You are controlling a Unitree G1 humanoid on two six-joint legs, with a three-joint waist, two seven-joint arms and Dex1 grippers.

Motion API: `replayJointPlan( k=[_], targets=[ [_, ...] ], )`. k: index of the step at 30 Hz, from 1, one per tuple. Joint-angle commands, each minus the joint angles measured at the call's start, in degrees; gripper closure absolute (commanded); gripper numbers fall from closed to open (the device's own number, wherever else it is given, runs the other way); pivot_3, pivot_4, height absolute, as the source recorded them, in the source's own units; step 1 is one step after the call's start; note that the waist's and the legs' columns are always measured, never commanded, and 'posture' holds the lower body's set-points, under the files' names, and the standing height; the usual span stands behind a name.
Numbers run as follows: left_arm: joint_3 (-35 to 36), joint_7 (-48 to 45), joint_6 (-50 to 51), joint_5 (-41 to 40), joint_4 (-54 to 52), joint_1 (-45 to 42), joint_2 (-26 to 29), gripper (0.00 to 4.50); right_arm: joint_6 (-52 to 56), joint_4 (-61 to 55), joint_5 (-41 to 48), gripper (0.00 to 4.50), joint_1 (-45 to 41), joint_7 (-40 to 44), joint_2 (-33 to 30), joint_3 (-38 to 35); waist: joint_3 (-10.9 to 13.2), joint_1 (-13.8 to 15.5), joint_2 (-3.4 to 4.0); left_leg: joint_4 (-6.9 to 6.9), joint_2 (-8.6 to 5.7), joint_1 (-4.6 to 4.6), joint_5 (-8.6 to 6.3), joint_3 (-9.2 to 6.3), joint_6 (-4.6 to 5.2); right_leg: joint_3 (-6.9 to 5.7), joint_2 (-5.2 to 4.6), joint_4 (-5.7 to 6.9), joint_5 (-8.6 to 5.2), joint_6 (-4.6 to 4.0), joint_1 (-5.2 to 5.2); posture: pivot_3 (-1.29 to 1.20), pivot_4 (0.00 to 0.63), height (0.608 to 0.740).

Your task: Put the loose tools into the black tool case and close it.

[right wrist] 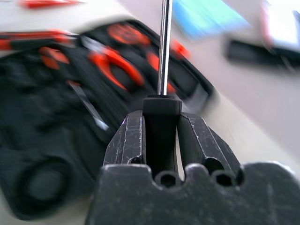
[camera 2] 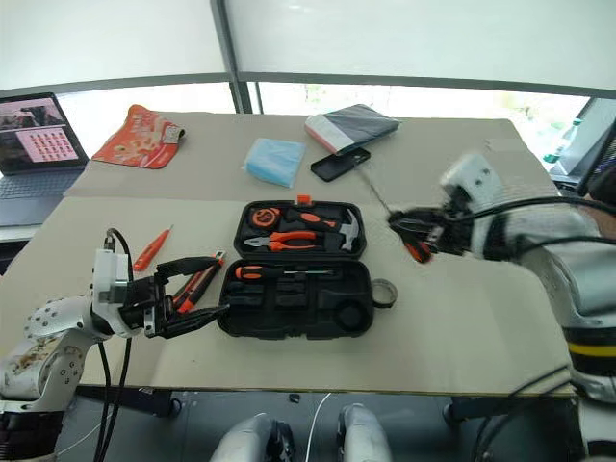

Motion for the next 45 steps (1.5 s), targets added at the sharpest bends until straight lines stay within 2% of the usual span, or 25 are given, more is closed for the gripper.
replayJointPlan(
  k=[1,4,6,8,12,19,25,27,28,32,36,40,43,45],
  targets=[
    [1.6,0.2,-0.5,-0.8,0.7,0.2,0.4,0.0,-4.1,0.2,-9.3,3.81,-5.9,6.8,3.1,13.1,0.0,0.4,-0.02,-0.02,0.04,-0.02,-0.17,-0.04,-0.27,-0.02,0.02,0.03,-0.01,-0.03,-0.04,0.0,0.15,0.74],
    [2.6,0.1,-1.3,0.0,2.5,1.4,0.7,0.0,-5.7,3.7,-13.1,3.81,-9.6,11.3,7.2,19.8,0.0,0.7,0.01,-0.02,0.03,-0.09,0.0,-0.04,-0.54,-0.02,0.01,0.13,-0.01,-0.36,-0.18,0.0,0.15,0.74],
    [3.2,-0.5,-2.2,0.7,3.8,2.4,1.1,0.0,-8.8,7.1,-20.1,3.81,-11.6,12.4,7.8,25.0,0.0,0.9,0.01,-0.01,0.01,-0.17,0.25,-0.03,-0.23,-0.06,0.04,0.11,-0.01,-0.43,-0.2,0.0,0.15,0.74],
    [3.8,-1.0,-2.8,0.9,4.2,3.6,1.6,0.0,-8.4,9.7,-23.7,3.81,-13.0,11.2,9.3,26.8,0.0,1.1,0.01,0.01,-0.07,-0.24,0.21,-0.01,-0.13,-0.13,0.01,0.08,-0.02,-0.47,-0.22,0.0,0.15,0.74],
    [4.7,-0.8,-2.6,0.5,3.2,5.2,2.4,0.0,-8.1,12.3,-29.1,3.81,-14.1,11.7,10.4,28.7,0.0,1.0,0.0,0.09,-0.19,-0.48,0.1,0.04,-0.02,-0.2,-0.48,0.06,0.12,-0.62,-0.39,0.0,0.15,0.74],
    [3.7,-0.2,-2.8,0.7,1.8,6.1,1.8,0.0,-12.9,16.5,-35.3,3.81,-14.9,13.0,13.1,30.1,0.0,1.0,0.0,0.09,-0.19,-0.45,-0.09,0.05,-0.42,-0.26,-0.48,0.1,-0.01,-0.4,-0.38,0.0,0.15,0.74],
    [3.9,-0.3,-3.0,0.8,2.3,5.9,2.1,0.0,-12.8,17.0,-37.3,3.81,-14.8,14.1,15.6,29.6,0.0,0.8,0.0,0.09,-0.18,-0.34,-0.04,0.05,-0.53,-0.24,-0.47,0.2,0.0,-0.38,-0.33,0.0,0.15,0.74],
    [4.1,-0.1,-3.0,0.9,2.2,6.0,2.2,0.0,-12.7,16.7,-37.1,2.83,-14.5,14.2,16.2,28.8,0.0,0.8,0.0,0.09,-0.16,-0.32,-0.03,0.05,-0.55,-0.24,-0.45,0.21,0.0,-0.39,-0.32,0.0,0.15,0.74],
    [4.1,0.0,-3.0,0.9,2.0,6.2,2.2,0.0,-12.8,16.6,-36.9,2.61,-14.5,14.4,16.4,28.3,0.0,0.8,0.0,0.08,-0.16,-0.32,-0.03,0.05,-0.55,-0.24,-0.44,0.21,0.0,-0.4,-0.32,0.0,0.15,0.74],
    [4.2,0.5,-3.0,1.0,1.6,6.6,2.1,0.0,-14.2,17.4,-32.9,1.2,-15.5,15.4,18.0,23.0,0.0,0.7,0.0,0.06,-0.15,-0.36,-0.02,0.05,-0.54,-0.24,-0.39,0.19,0.0,-0.43,-0.36,0.0,0.15,0.74],
    [4.2,1.0,-2.9,1.2,1.1,7.1,2.1,0.0,-18.3,17.7,-25.4,1.2,-15.9,18.2,17.2,13.7,0.0,0.6,0.0,0.04,-0.14,-0.38,0.0,0.07,-0.5,-0.24,-0.32,0.19,0.04,-0.51,-0.38,0.0,0.15,0.74],
    [4.2,1.3,-3.2,1.5,1.0,7.3,1.9,0.0,-19.9,16.7,-20.5,1.2,-13.1,20.0,17.2,9.0,0.0,0.7,0.0,0.04,-0.15,-0.33,-0.02,0.06,-0.54,-0.25,-0.31,0.13,0.01,-0.45,-0.29,0.0,0.15,0.74],
    [4.3,1.9,-3.7,1.8,1.2,7.3,1.4,0.0,-24.7,17.8,-18.0,1.86,-5.0,14.9,19.6,3.6,0.0,0.9,-0.02,0.03,-0.13,-0.2,-0.03,0.02,-0.56,-0.25,-0.35,0.11,0.0,-0.44,-0.14,0.0,0.15,0.74],
    [4.1,2.0,-4.0,2.1,1.2,7.5,1.1,0.0,-27.6,17.7,-17.9,2.6,-1.2,13.5,20.8,2.9,0.0,1.0,-0.04,0.01,-0.13,-0.12,-0.05,0.0,-0.57,-0.24,-0.38,0.1,-0.01,-0.44,-0.06,0.0,0.15,0.74]
  ],
)
